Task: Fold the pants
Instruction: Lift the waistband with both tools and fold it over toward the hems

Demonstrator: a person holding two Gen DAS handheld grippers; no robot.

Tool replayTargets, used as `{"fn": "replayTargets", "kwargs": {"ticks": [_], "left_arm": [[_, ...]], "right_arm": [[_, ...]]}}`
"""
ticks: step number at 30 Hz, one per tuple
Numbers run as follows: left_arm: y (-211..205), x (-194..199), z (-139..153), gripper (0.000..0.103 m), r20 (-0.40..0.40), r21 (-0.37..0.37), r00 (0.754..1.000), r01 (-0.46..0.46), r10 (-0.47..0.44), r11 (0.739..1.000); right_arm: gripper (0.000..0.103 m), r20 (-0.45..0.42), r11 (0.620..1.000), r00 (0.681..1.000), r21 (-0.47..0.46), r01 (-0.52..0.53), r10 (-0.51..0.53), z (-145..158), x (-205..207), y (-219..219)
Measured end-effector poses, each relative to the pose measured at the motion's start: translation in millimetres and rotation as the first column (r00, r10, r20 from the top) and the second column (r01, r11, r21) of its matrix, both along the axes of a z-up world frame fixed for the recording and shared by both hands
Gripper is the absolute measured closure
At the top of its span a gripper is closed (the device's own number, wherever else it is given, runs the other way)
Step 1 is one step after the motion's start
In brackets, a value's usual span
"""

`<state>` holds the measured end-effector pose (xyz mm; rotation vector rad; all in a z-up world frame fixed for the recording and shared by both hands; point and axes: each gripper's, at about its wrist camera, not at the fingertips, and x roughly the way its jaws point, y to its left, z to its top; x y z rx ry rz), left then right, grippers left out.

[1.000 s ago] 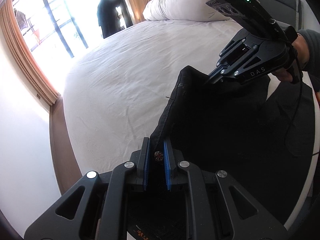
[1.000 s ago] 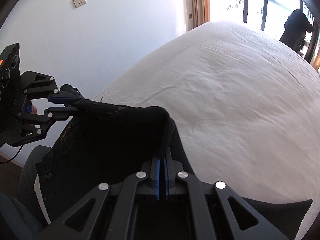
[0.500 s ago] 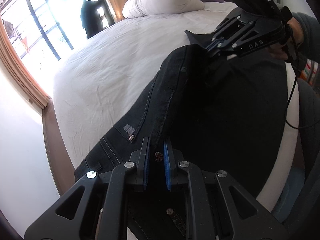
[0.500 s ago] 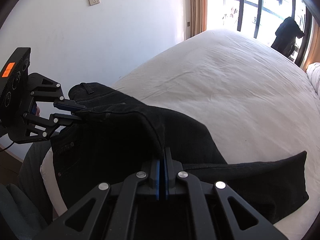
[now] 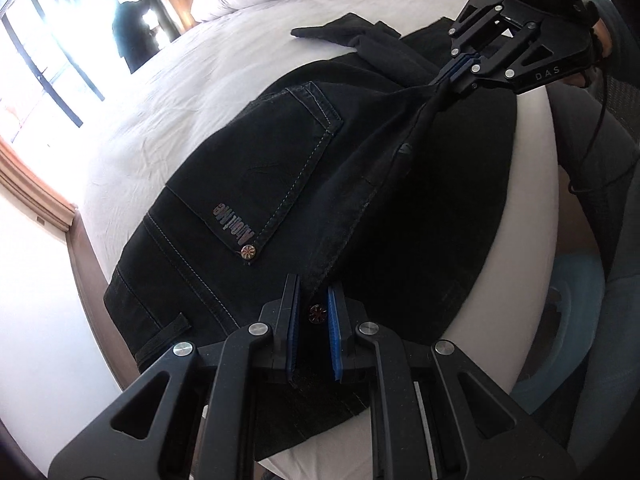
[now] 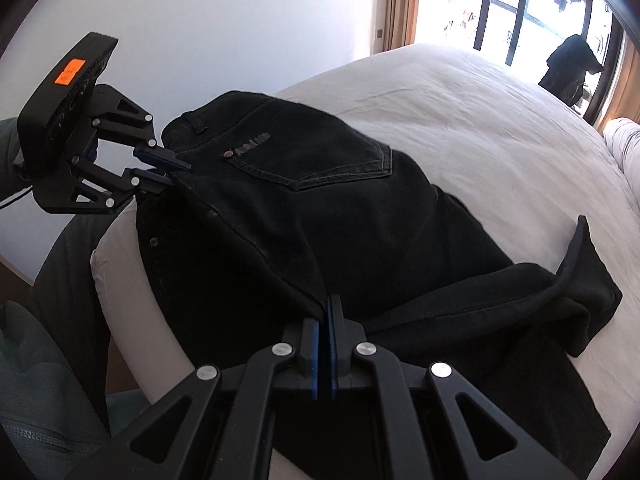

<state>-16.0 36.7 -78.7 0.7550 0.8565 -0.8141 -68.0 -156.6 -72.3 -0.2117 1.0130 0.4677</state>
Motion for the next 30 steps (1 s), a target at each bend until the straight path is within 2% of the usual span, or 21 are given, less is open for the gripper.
{"fn": "replayTargets", "kwargs": {"ticks": [4, 9, 17, 19, 30], "left_arm": [[-1.9, -8.1, -11.9, 0.092, -0.003, 0.037, 0.999, 0.039, -0.039, 0.999], [0.8, -0.4, -13.9, 0.092, -0.022, 0.022, 0.999, 0.049, -0.048, 0.999], [-12.4, -9.7, -22.1, 0.092, 0.019, 0.054, 0.996, 0.089, -0.091, 0.995], [-2.1, -24.8, -31.1, 0.092, 0.029, 0.063, 0.994, 0.100, -0.102, 0.993], [-4.2, -24.2, -45.9, 0.089, 0.068, 0.097, 0.988, 0.133, -0.139, 0.986]], "right_arm": [[0.098, -0.016, 1.000, 1.000, -0.029, -0.002, 0.001, -13.4, -20.3, 10.6], [0.098, -0.026, 0.999, 1.000, -0.047, 0.015, -0.016, -25.7, -34.3, 18.1], [0.098, -0.005, 0.993, 1.000, -0.118, 0.011, -0.011, -34.3, -40.3, 28.5], [0.098, -0.005, 0.992, 1.000, -0.126, 0.008, -0.009, -36.5, -40.2, 31.3], [0.097, 0.031, 0.955, 0.997, -0.291, -0.054, 0.066, -57.1, -42.9, 73.3]]}}
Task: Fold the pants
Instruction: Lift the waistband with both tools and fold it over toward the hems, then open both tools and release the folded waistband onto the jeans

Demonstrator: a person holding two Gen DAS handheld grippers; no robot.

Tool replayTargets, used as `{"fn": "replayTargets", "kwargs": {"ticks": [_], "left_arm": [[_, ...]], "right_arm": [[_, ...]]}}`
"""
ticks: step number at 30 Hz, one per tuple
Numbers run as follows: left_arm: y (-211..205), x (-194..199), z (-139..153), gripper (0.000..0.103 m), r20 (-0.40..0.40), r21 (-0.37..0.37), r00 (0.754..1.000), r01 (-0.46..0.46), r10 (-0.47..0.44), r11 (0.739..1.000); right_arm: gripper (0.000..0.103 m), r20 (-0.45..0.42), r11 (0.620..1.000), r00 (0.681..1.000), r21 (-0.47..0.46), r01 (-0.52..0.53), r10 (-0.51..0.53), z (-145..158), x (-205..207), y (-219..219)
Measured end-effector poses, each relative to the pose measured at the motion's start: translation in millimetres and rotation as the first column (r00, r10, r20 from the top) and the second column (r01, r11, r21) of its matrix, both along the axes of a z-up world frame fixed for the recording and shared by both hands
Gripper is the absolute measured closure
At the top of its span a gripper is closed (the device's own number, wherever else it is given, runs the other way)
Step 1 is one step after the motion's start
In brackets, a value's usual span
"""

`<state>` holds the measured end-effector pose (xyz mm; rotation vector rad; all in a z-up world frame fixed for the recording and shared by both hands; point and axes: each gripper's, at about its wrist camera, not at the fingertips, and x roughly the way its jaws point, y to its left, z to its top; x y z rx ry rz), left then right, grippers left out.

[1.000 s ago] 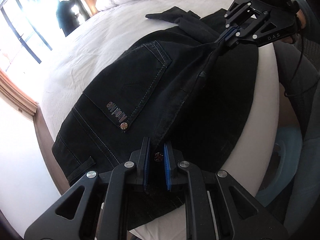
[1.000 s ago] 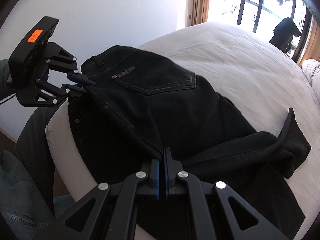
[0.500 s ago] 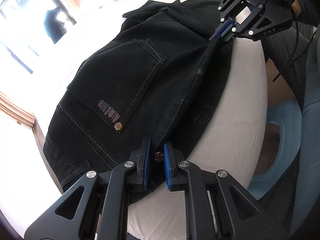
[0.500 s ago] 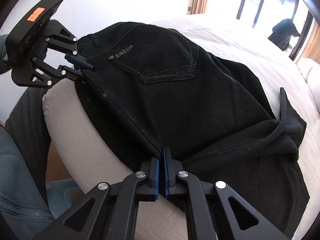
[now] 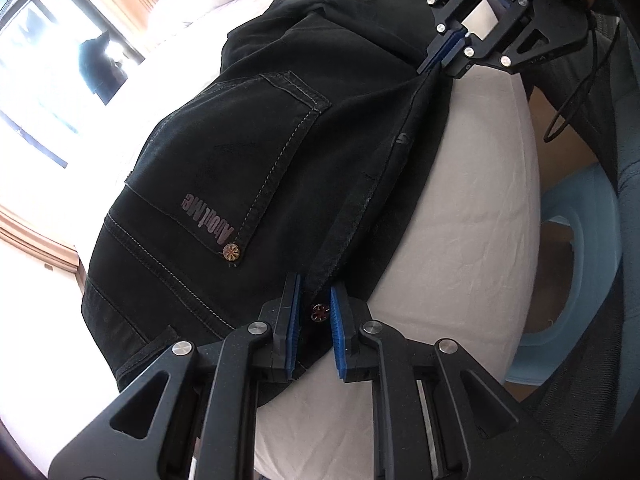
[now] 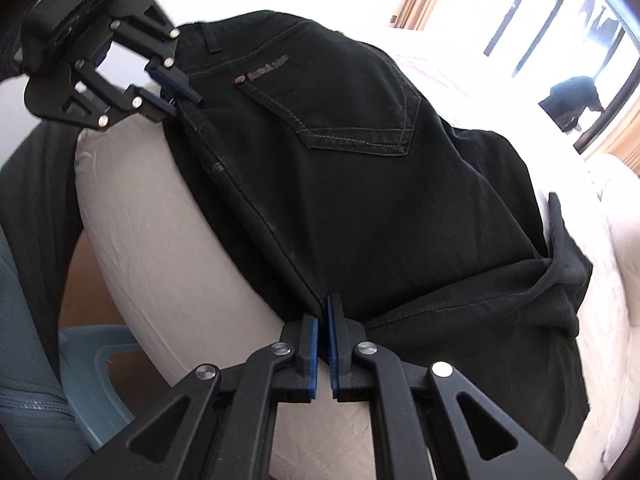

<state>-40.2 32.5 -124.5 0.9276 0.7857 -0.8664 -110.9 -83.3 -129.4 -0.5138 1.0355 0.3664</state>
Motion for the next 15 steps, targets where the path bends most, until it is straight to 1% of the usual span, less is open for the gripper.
{"fn": "replayTargets", "kwargs": {"ticks": [2, 3, 5, 6, 7, 8, 11, 13, 15], "left_arm": [[1.0, 5.6, 1.6, 0.083, -0.008, -0.028, 0.999, -0.040, 0.040, 0.999], [2.4, 8.5, 3.5, 0.076, -0.016, -0.035, 0.998, -0.066, 0.065, 0.997], [8.4, 13.2, 11.4, 0.054, -0.042, -0.041, 0.992, -0.123, 0.122, 0.992], [12.0, 15.1, 16.8, 0.035, -0.070, -0.048, 0.988, -0.141, 0.138, 0.989], [17.6, 15.2, 24.9, 0.032, -0.100, -0.070, 0.984, -0.154, 0.147, 0.986], [21.9, 14.4, 31.6, 0.032, -0.113, -0.085, 0.981, -0.166, 0.157, 0.982], [31.0, 15.4, 49.7, 0.032, -0.116, -0.102, 0.973, -0.211, 0.199, 0.972], [31.2, 22.2, 64.9, 0.032, -0.113, -0.160, 0.963, -0.260, 0.244, 0.952], [22.0, 32.9, 77.7, 0.032, -0.145, -0.242, 0.950, -0.305, 0.277, 0.921]], "right_arm": [[0.095, 0.012, 1.000, 1.000, -0.017, 0.001, -0.001, -2.4, -0.1, 5.6], [0.095, 0.020, 1.000, 1.000, -0.018, 0.006, -0.006, -2.6, 0.2, 7.2], [0.094, 0.027, 1.000, 0.999, -0.006, 0.024, -0.024, -3.7, 1.2, 9.3], [0.094, 0.027, 0.999, 0.999, 0.003, 0.032, -0.032, -3.4, 1.5, 7.6], [0.094, 0.028, 0.999, 0.999, 0.013, 0.039, -0.039, -3.8, 0.1, 5.8], [0.094, 0.027, 0.999, 0.999, 0.022, 0.045, -0.046, -3.7, 1.5, 5.5], [0.094, 0.032, 0.998, 0.998, 0.029, 0.051, -0.052, -5.7, 2.4, -1.2], [0.094, 0.040, 0.998, 0.997, 0.026, 0.063, -0.064, -3.3, 2.7, -6.2], [0.094, 0.038, 0.996, 0.996, 0.033, 0.085, -0.086, -3.0, -0.6, -6.4]]}}
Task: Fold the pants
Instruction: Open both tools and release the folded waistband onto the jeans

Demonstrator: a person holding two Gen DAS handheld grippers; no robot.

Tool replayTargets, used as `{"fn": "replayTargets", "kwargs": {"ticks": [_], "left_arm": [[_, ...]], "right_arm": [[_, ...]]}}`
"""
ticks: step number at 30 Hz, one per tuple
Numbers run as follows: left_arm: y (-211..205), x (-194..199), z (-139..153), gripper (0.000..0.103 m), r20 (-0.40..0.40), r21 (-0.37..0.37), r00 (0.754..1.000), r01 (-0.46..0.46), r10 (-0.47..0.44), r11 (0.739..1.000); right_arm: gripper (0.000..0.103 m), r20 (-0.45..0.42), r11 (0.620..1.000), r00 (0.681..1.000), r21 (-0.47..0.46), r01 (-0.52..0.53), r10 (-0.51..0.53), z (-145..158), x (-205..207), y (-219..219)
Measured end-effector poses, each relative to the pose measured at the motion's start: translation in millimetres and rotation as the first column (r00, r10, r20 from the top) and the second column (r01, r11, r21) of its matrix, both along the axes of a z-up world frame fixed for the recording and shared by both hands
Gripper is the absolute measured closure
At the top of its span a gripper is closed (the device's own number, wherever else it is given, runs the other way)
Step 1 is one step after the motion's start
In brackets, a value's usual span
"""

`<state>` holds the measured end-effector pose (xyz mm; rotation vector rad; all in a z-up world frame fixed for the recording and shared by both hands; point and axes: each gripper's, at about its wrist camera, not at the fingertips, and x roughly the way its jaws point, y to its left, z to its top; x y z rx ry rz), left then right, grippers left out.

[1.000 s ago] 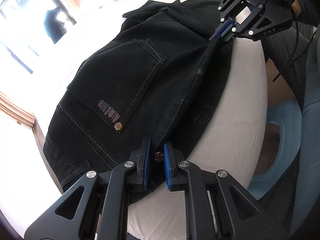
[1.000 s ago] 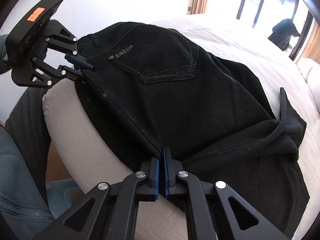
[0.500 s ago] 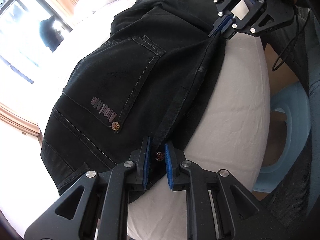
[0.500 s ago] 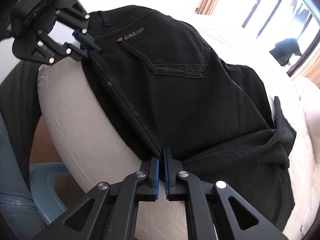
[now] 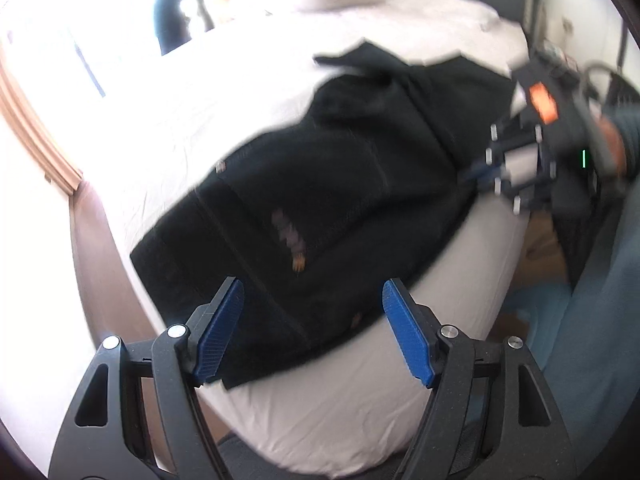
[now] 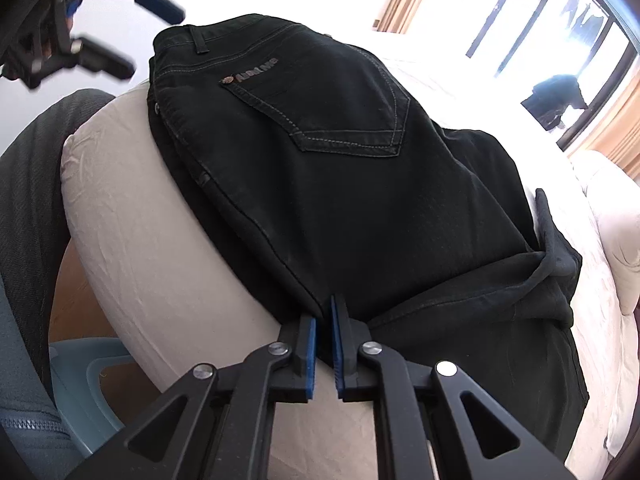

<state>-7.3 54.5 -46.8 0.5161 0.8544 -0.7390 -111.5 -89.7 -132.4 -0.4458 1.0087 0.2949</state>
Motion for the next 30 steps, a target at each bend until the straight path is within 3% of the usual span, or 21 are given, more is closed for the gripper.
{"fn": "replayTargets", "kwargs": {"ticks": [5, 7, 8, 10, 13, 17, 18, 19, 20, 21, 24, 26, 28, 30], "left_arm": [[-66.8, 20.1, 2.7, 0.032, -0.024, -0.106, 0.999, 0.024, -0.027, 0.994], [-97.0, 26.3, -8.6, 0.033, -0.046, -0.103, 0.997, 0.050, -0.055, 0.993], [-113.9, 30.5, -18.3, 0.037, -0.082, -0.101, 0.994, 0.068, -0.076, 0.993], [-136.6, 38.1, -36.1, 0.055, -0.135, -0.079, 0.987, 0.079, -0.090, 0.994], [-158.5, 48.8, -66.6, 0.066, -0.180, -0.013, 0.982, 0.063, -0.065, 0.998], [-161.2, 57.7, -85.1, 0.067, -0.210, -0.003, 0.977, 0.025, -0.025, 1.000], [-163.1, 56.8, -85.0, 0.067, -0.203, 0.005, 0.979, 0.027, -0.026, 1.000], [-164.7, 56.1, -85.1, 0.067, -0.196, 0.013, 0.980, 0.031, -0.028, 0.999], [-166.7, 56.1, -84.7, 0.067, -0.194, 0.015, 0.981, 0.033, -0.030, 0.999], [-168.1, 56.9, -82.7, 0.068, -0.197, 0.006, 0.980, 0.031, -0.030, 0.999], [-166.9, 57.6, -64.5, 0.069, -0.180, -0.057, 0.983, 0.020, -0.029, 0.998], [-173.4, 59.5, -54.3, 0.069, -0.158, -0.086, 0.987, 0.021, -0.034, 0.996], [-183.3, 65.1, -58.1, 0.069, -0.156, -0.070, 0.987, 0.020, -0.030, 0.997], [-183.1, 70.4, -73.5, 0.070, -0.174, -0.036, 0.985, -0.001, -0.005, 0.999]], "right_arm": [[0.088, -0.009, 0.998, 1.000, 0.049, 0.025, -0.024, 3.4, -0.6, -6.1], [0.087, -0.011, 0.997, 0.999, 0.067, 0.031, -0.031, 3.4, -0.2, -10.1], [0.087, -0.012, 0.996, 0.999, 0.077, 0.037, -0.036, 4.8, -2.0, -15.1], [0.087, -0.015, 0.994, 0.999, 0.100, 0.048, -0.046, 3.6, 1.8, -20.8], [0.087, -0.019, 0.988, 0.998, 0.143, 0.063, -0.061, 2.1, 3.2, -28.1], [0.085, -0.046, 0.977, 0.996, 0.199, 0.078, -0.070, 3.3, 4.6, -39.1], [0.075, -0.065, 0.970, 0.996, 0.230, 0.075, -0.061, 4.8, 5.1, -44.2], [0.061, -0.105, 0.955, 0.994, 0.289, 0.061, -0.032, 6.4, 10.0, -53.7], [0.036, -0.126, 0.941, 0.992, 0.333, 0.053, -0.011, 11.0, 8.8, -59.6], [0.031, -0.120, 0.934, 0.993, 0.353, 0.051, -0.009, 18.5, 7.3, -66.8], [0.031, -0.082, 0.907, 0.993, 0.404, 0.116, -0.090, 50.2, 13.2, -106.5], [0.031, -0.053, 0.857, 0.972, 0.463, 0.227, -0.228, 75.2, 32.5, -151.9], [0.031, -0.052, 0.778, 0.918, 0.513, 0.363, -0.393, 93.3, 63.7, -202.4], [0.031, -0.044, 0.724, 0.856, 0.512, 0.462, -0.516, 105.6, 94.7, -237.4]]}}
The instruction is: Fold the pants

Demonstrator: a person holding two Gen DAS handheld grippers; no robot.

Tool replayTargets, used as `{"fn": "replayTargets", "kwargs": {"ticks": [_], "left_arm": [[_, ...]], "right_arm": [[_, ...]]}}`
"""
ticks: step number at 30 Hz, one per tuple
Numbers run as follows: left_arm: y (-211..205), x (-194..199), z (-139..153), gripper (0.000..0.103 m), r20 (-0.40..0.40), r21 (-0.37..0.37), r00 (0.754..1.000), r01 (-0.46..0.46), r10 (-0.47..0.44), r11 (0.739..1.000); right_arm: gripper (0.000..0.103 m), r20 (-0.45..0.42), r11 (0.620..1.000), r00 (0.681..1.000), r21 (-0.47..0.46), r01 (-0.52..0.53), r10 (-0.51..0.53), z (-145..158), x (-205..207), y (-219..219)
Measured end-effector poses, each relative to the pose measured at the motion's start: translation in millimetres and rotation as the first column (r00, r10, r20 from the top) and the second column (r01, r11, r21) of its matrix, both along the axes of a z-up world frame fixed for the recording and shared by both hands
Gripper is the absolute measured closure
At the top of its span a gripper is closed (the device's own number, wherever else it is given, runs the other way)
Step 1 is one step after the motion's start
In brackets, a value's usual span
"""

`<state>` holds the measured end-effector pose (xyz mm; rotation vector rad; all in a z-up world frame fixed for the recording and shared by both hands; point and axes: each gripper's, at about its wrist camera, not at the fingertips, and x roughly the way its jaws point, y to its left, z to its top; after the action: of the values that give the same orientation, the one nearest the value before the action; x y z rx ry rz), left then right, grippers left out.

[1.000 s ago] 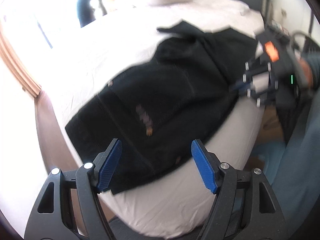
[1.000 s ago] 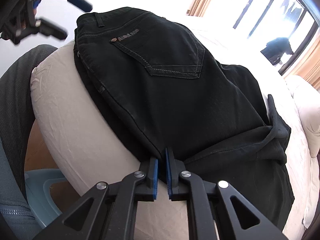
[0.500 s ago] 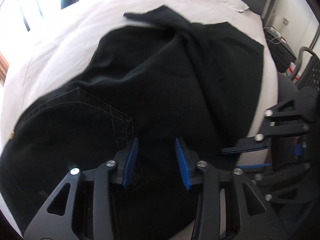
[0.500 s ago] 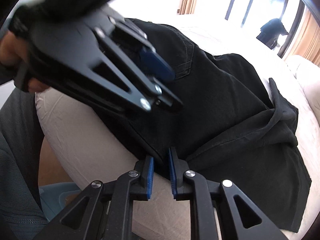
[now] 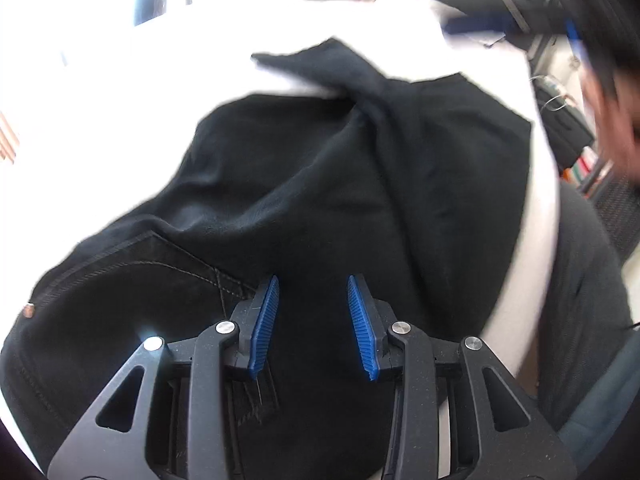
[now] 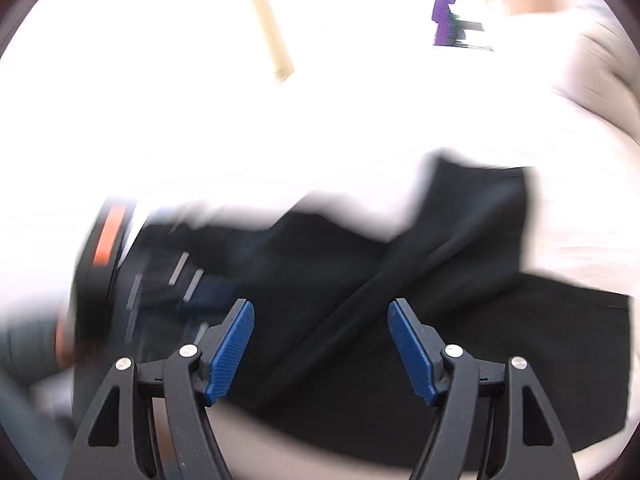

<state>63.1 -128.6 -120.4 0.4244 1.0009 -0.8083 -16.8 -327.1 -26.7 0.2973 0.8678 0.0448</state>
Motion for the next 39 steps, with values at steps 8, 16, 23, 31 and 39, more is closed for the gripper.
{"fn": "replayTargets", "kwargs": {"ticks": [8, 16, 23, 31, 39], "left_arm": [[-3.7, 10.4, -21.4, 0.070, -0.071, -0.043, 0.994, -0.086, 0.082, 0.995], [4.5, 16.2, -26.0, 0.071, -0.094, -0.067, 0.993, -0.073, 0.067, 0.995], [6.5, 16.5, -27.2, 0.071, -0.094, -0.076, 0.993, -0.077, 0.069, 0.994], [12.3, 12.7, -25.7, 0.071, -0.092, -0.070, 0.993, -0.083, 0.077, 0.994], [7.4, 11.0, -23.1, 0.071, -0.096, -0.055, 0.991, -0.100, 0.094, 0.993]], "right_arm": [[0.031, -0.151, 0.987, 0.979, -0.109, 0.121, -0.136, -26.9, 141.3, -42.5], [0.033, -0.301, 0.961, 0.942, -0.267, 0.067, -0.149, -91.4, 207.7, -19.1], [0.053, -0.376, 0.970, 0.903, -0.199, 0.138, -0.206, -116.6, 209.0, -44.0], [0.095, -0.293, 0.968, 0.927, -0.159, 0.193, -0.233, -81.9, 179.7, -65.5], [0.096, -0.059, 0.918, 0.916, -0.012, 0.397, -0.397, -5.6, 60.7, -125.0]]}}
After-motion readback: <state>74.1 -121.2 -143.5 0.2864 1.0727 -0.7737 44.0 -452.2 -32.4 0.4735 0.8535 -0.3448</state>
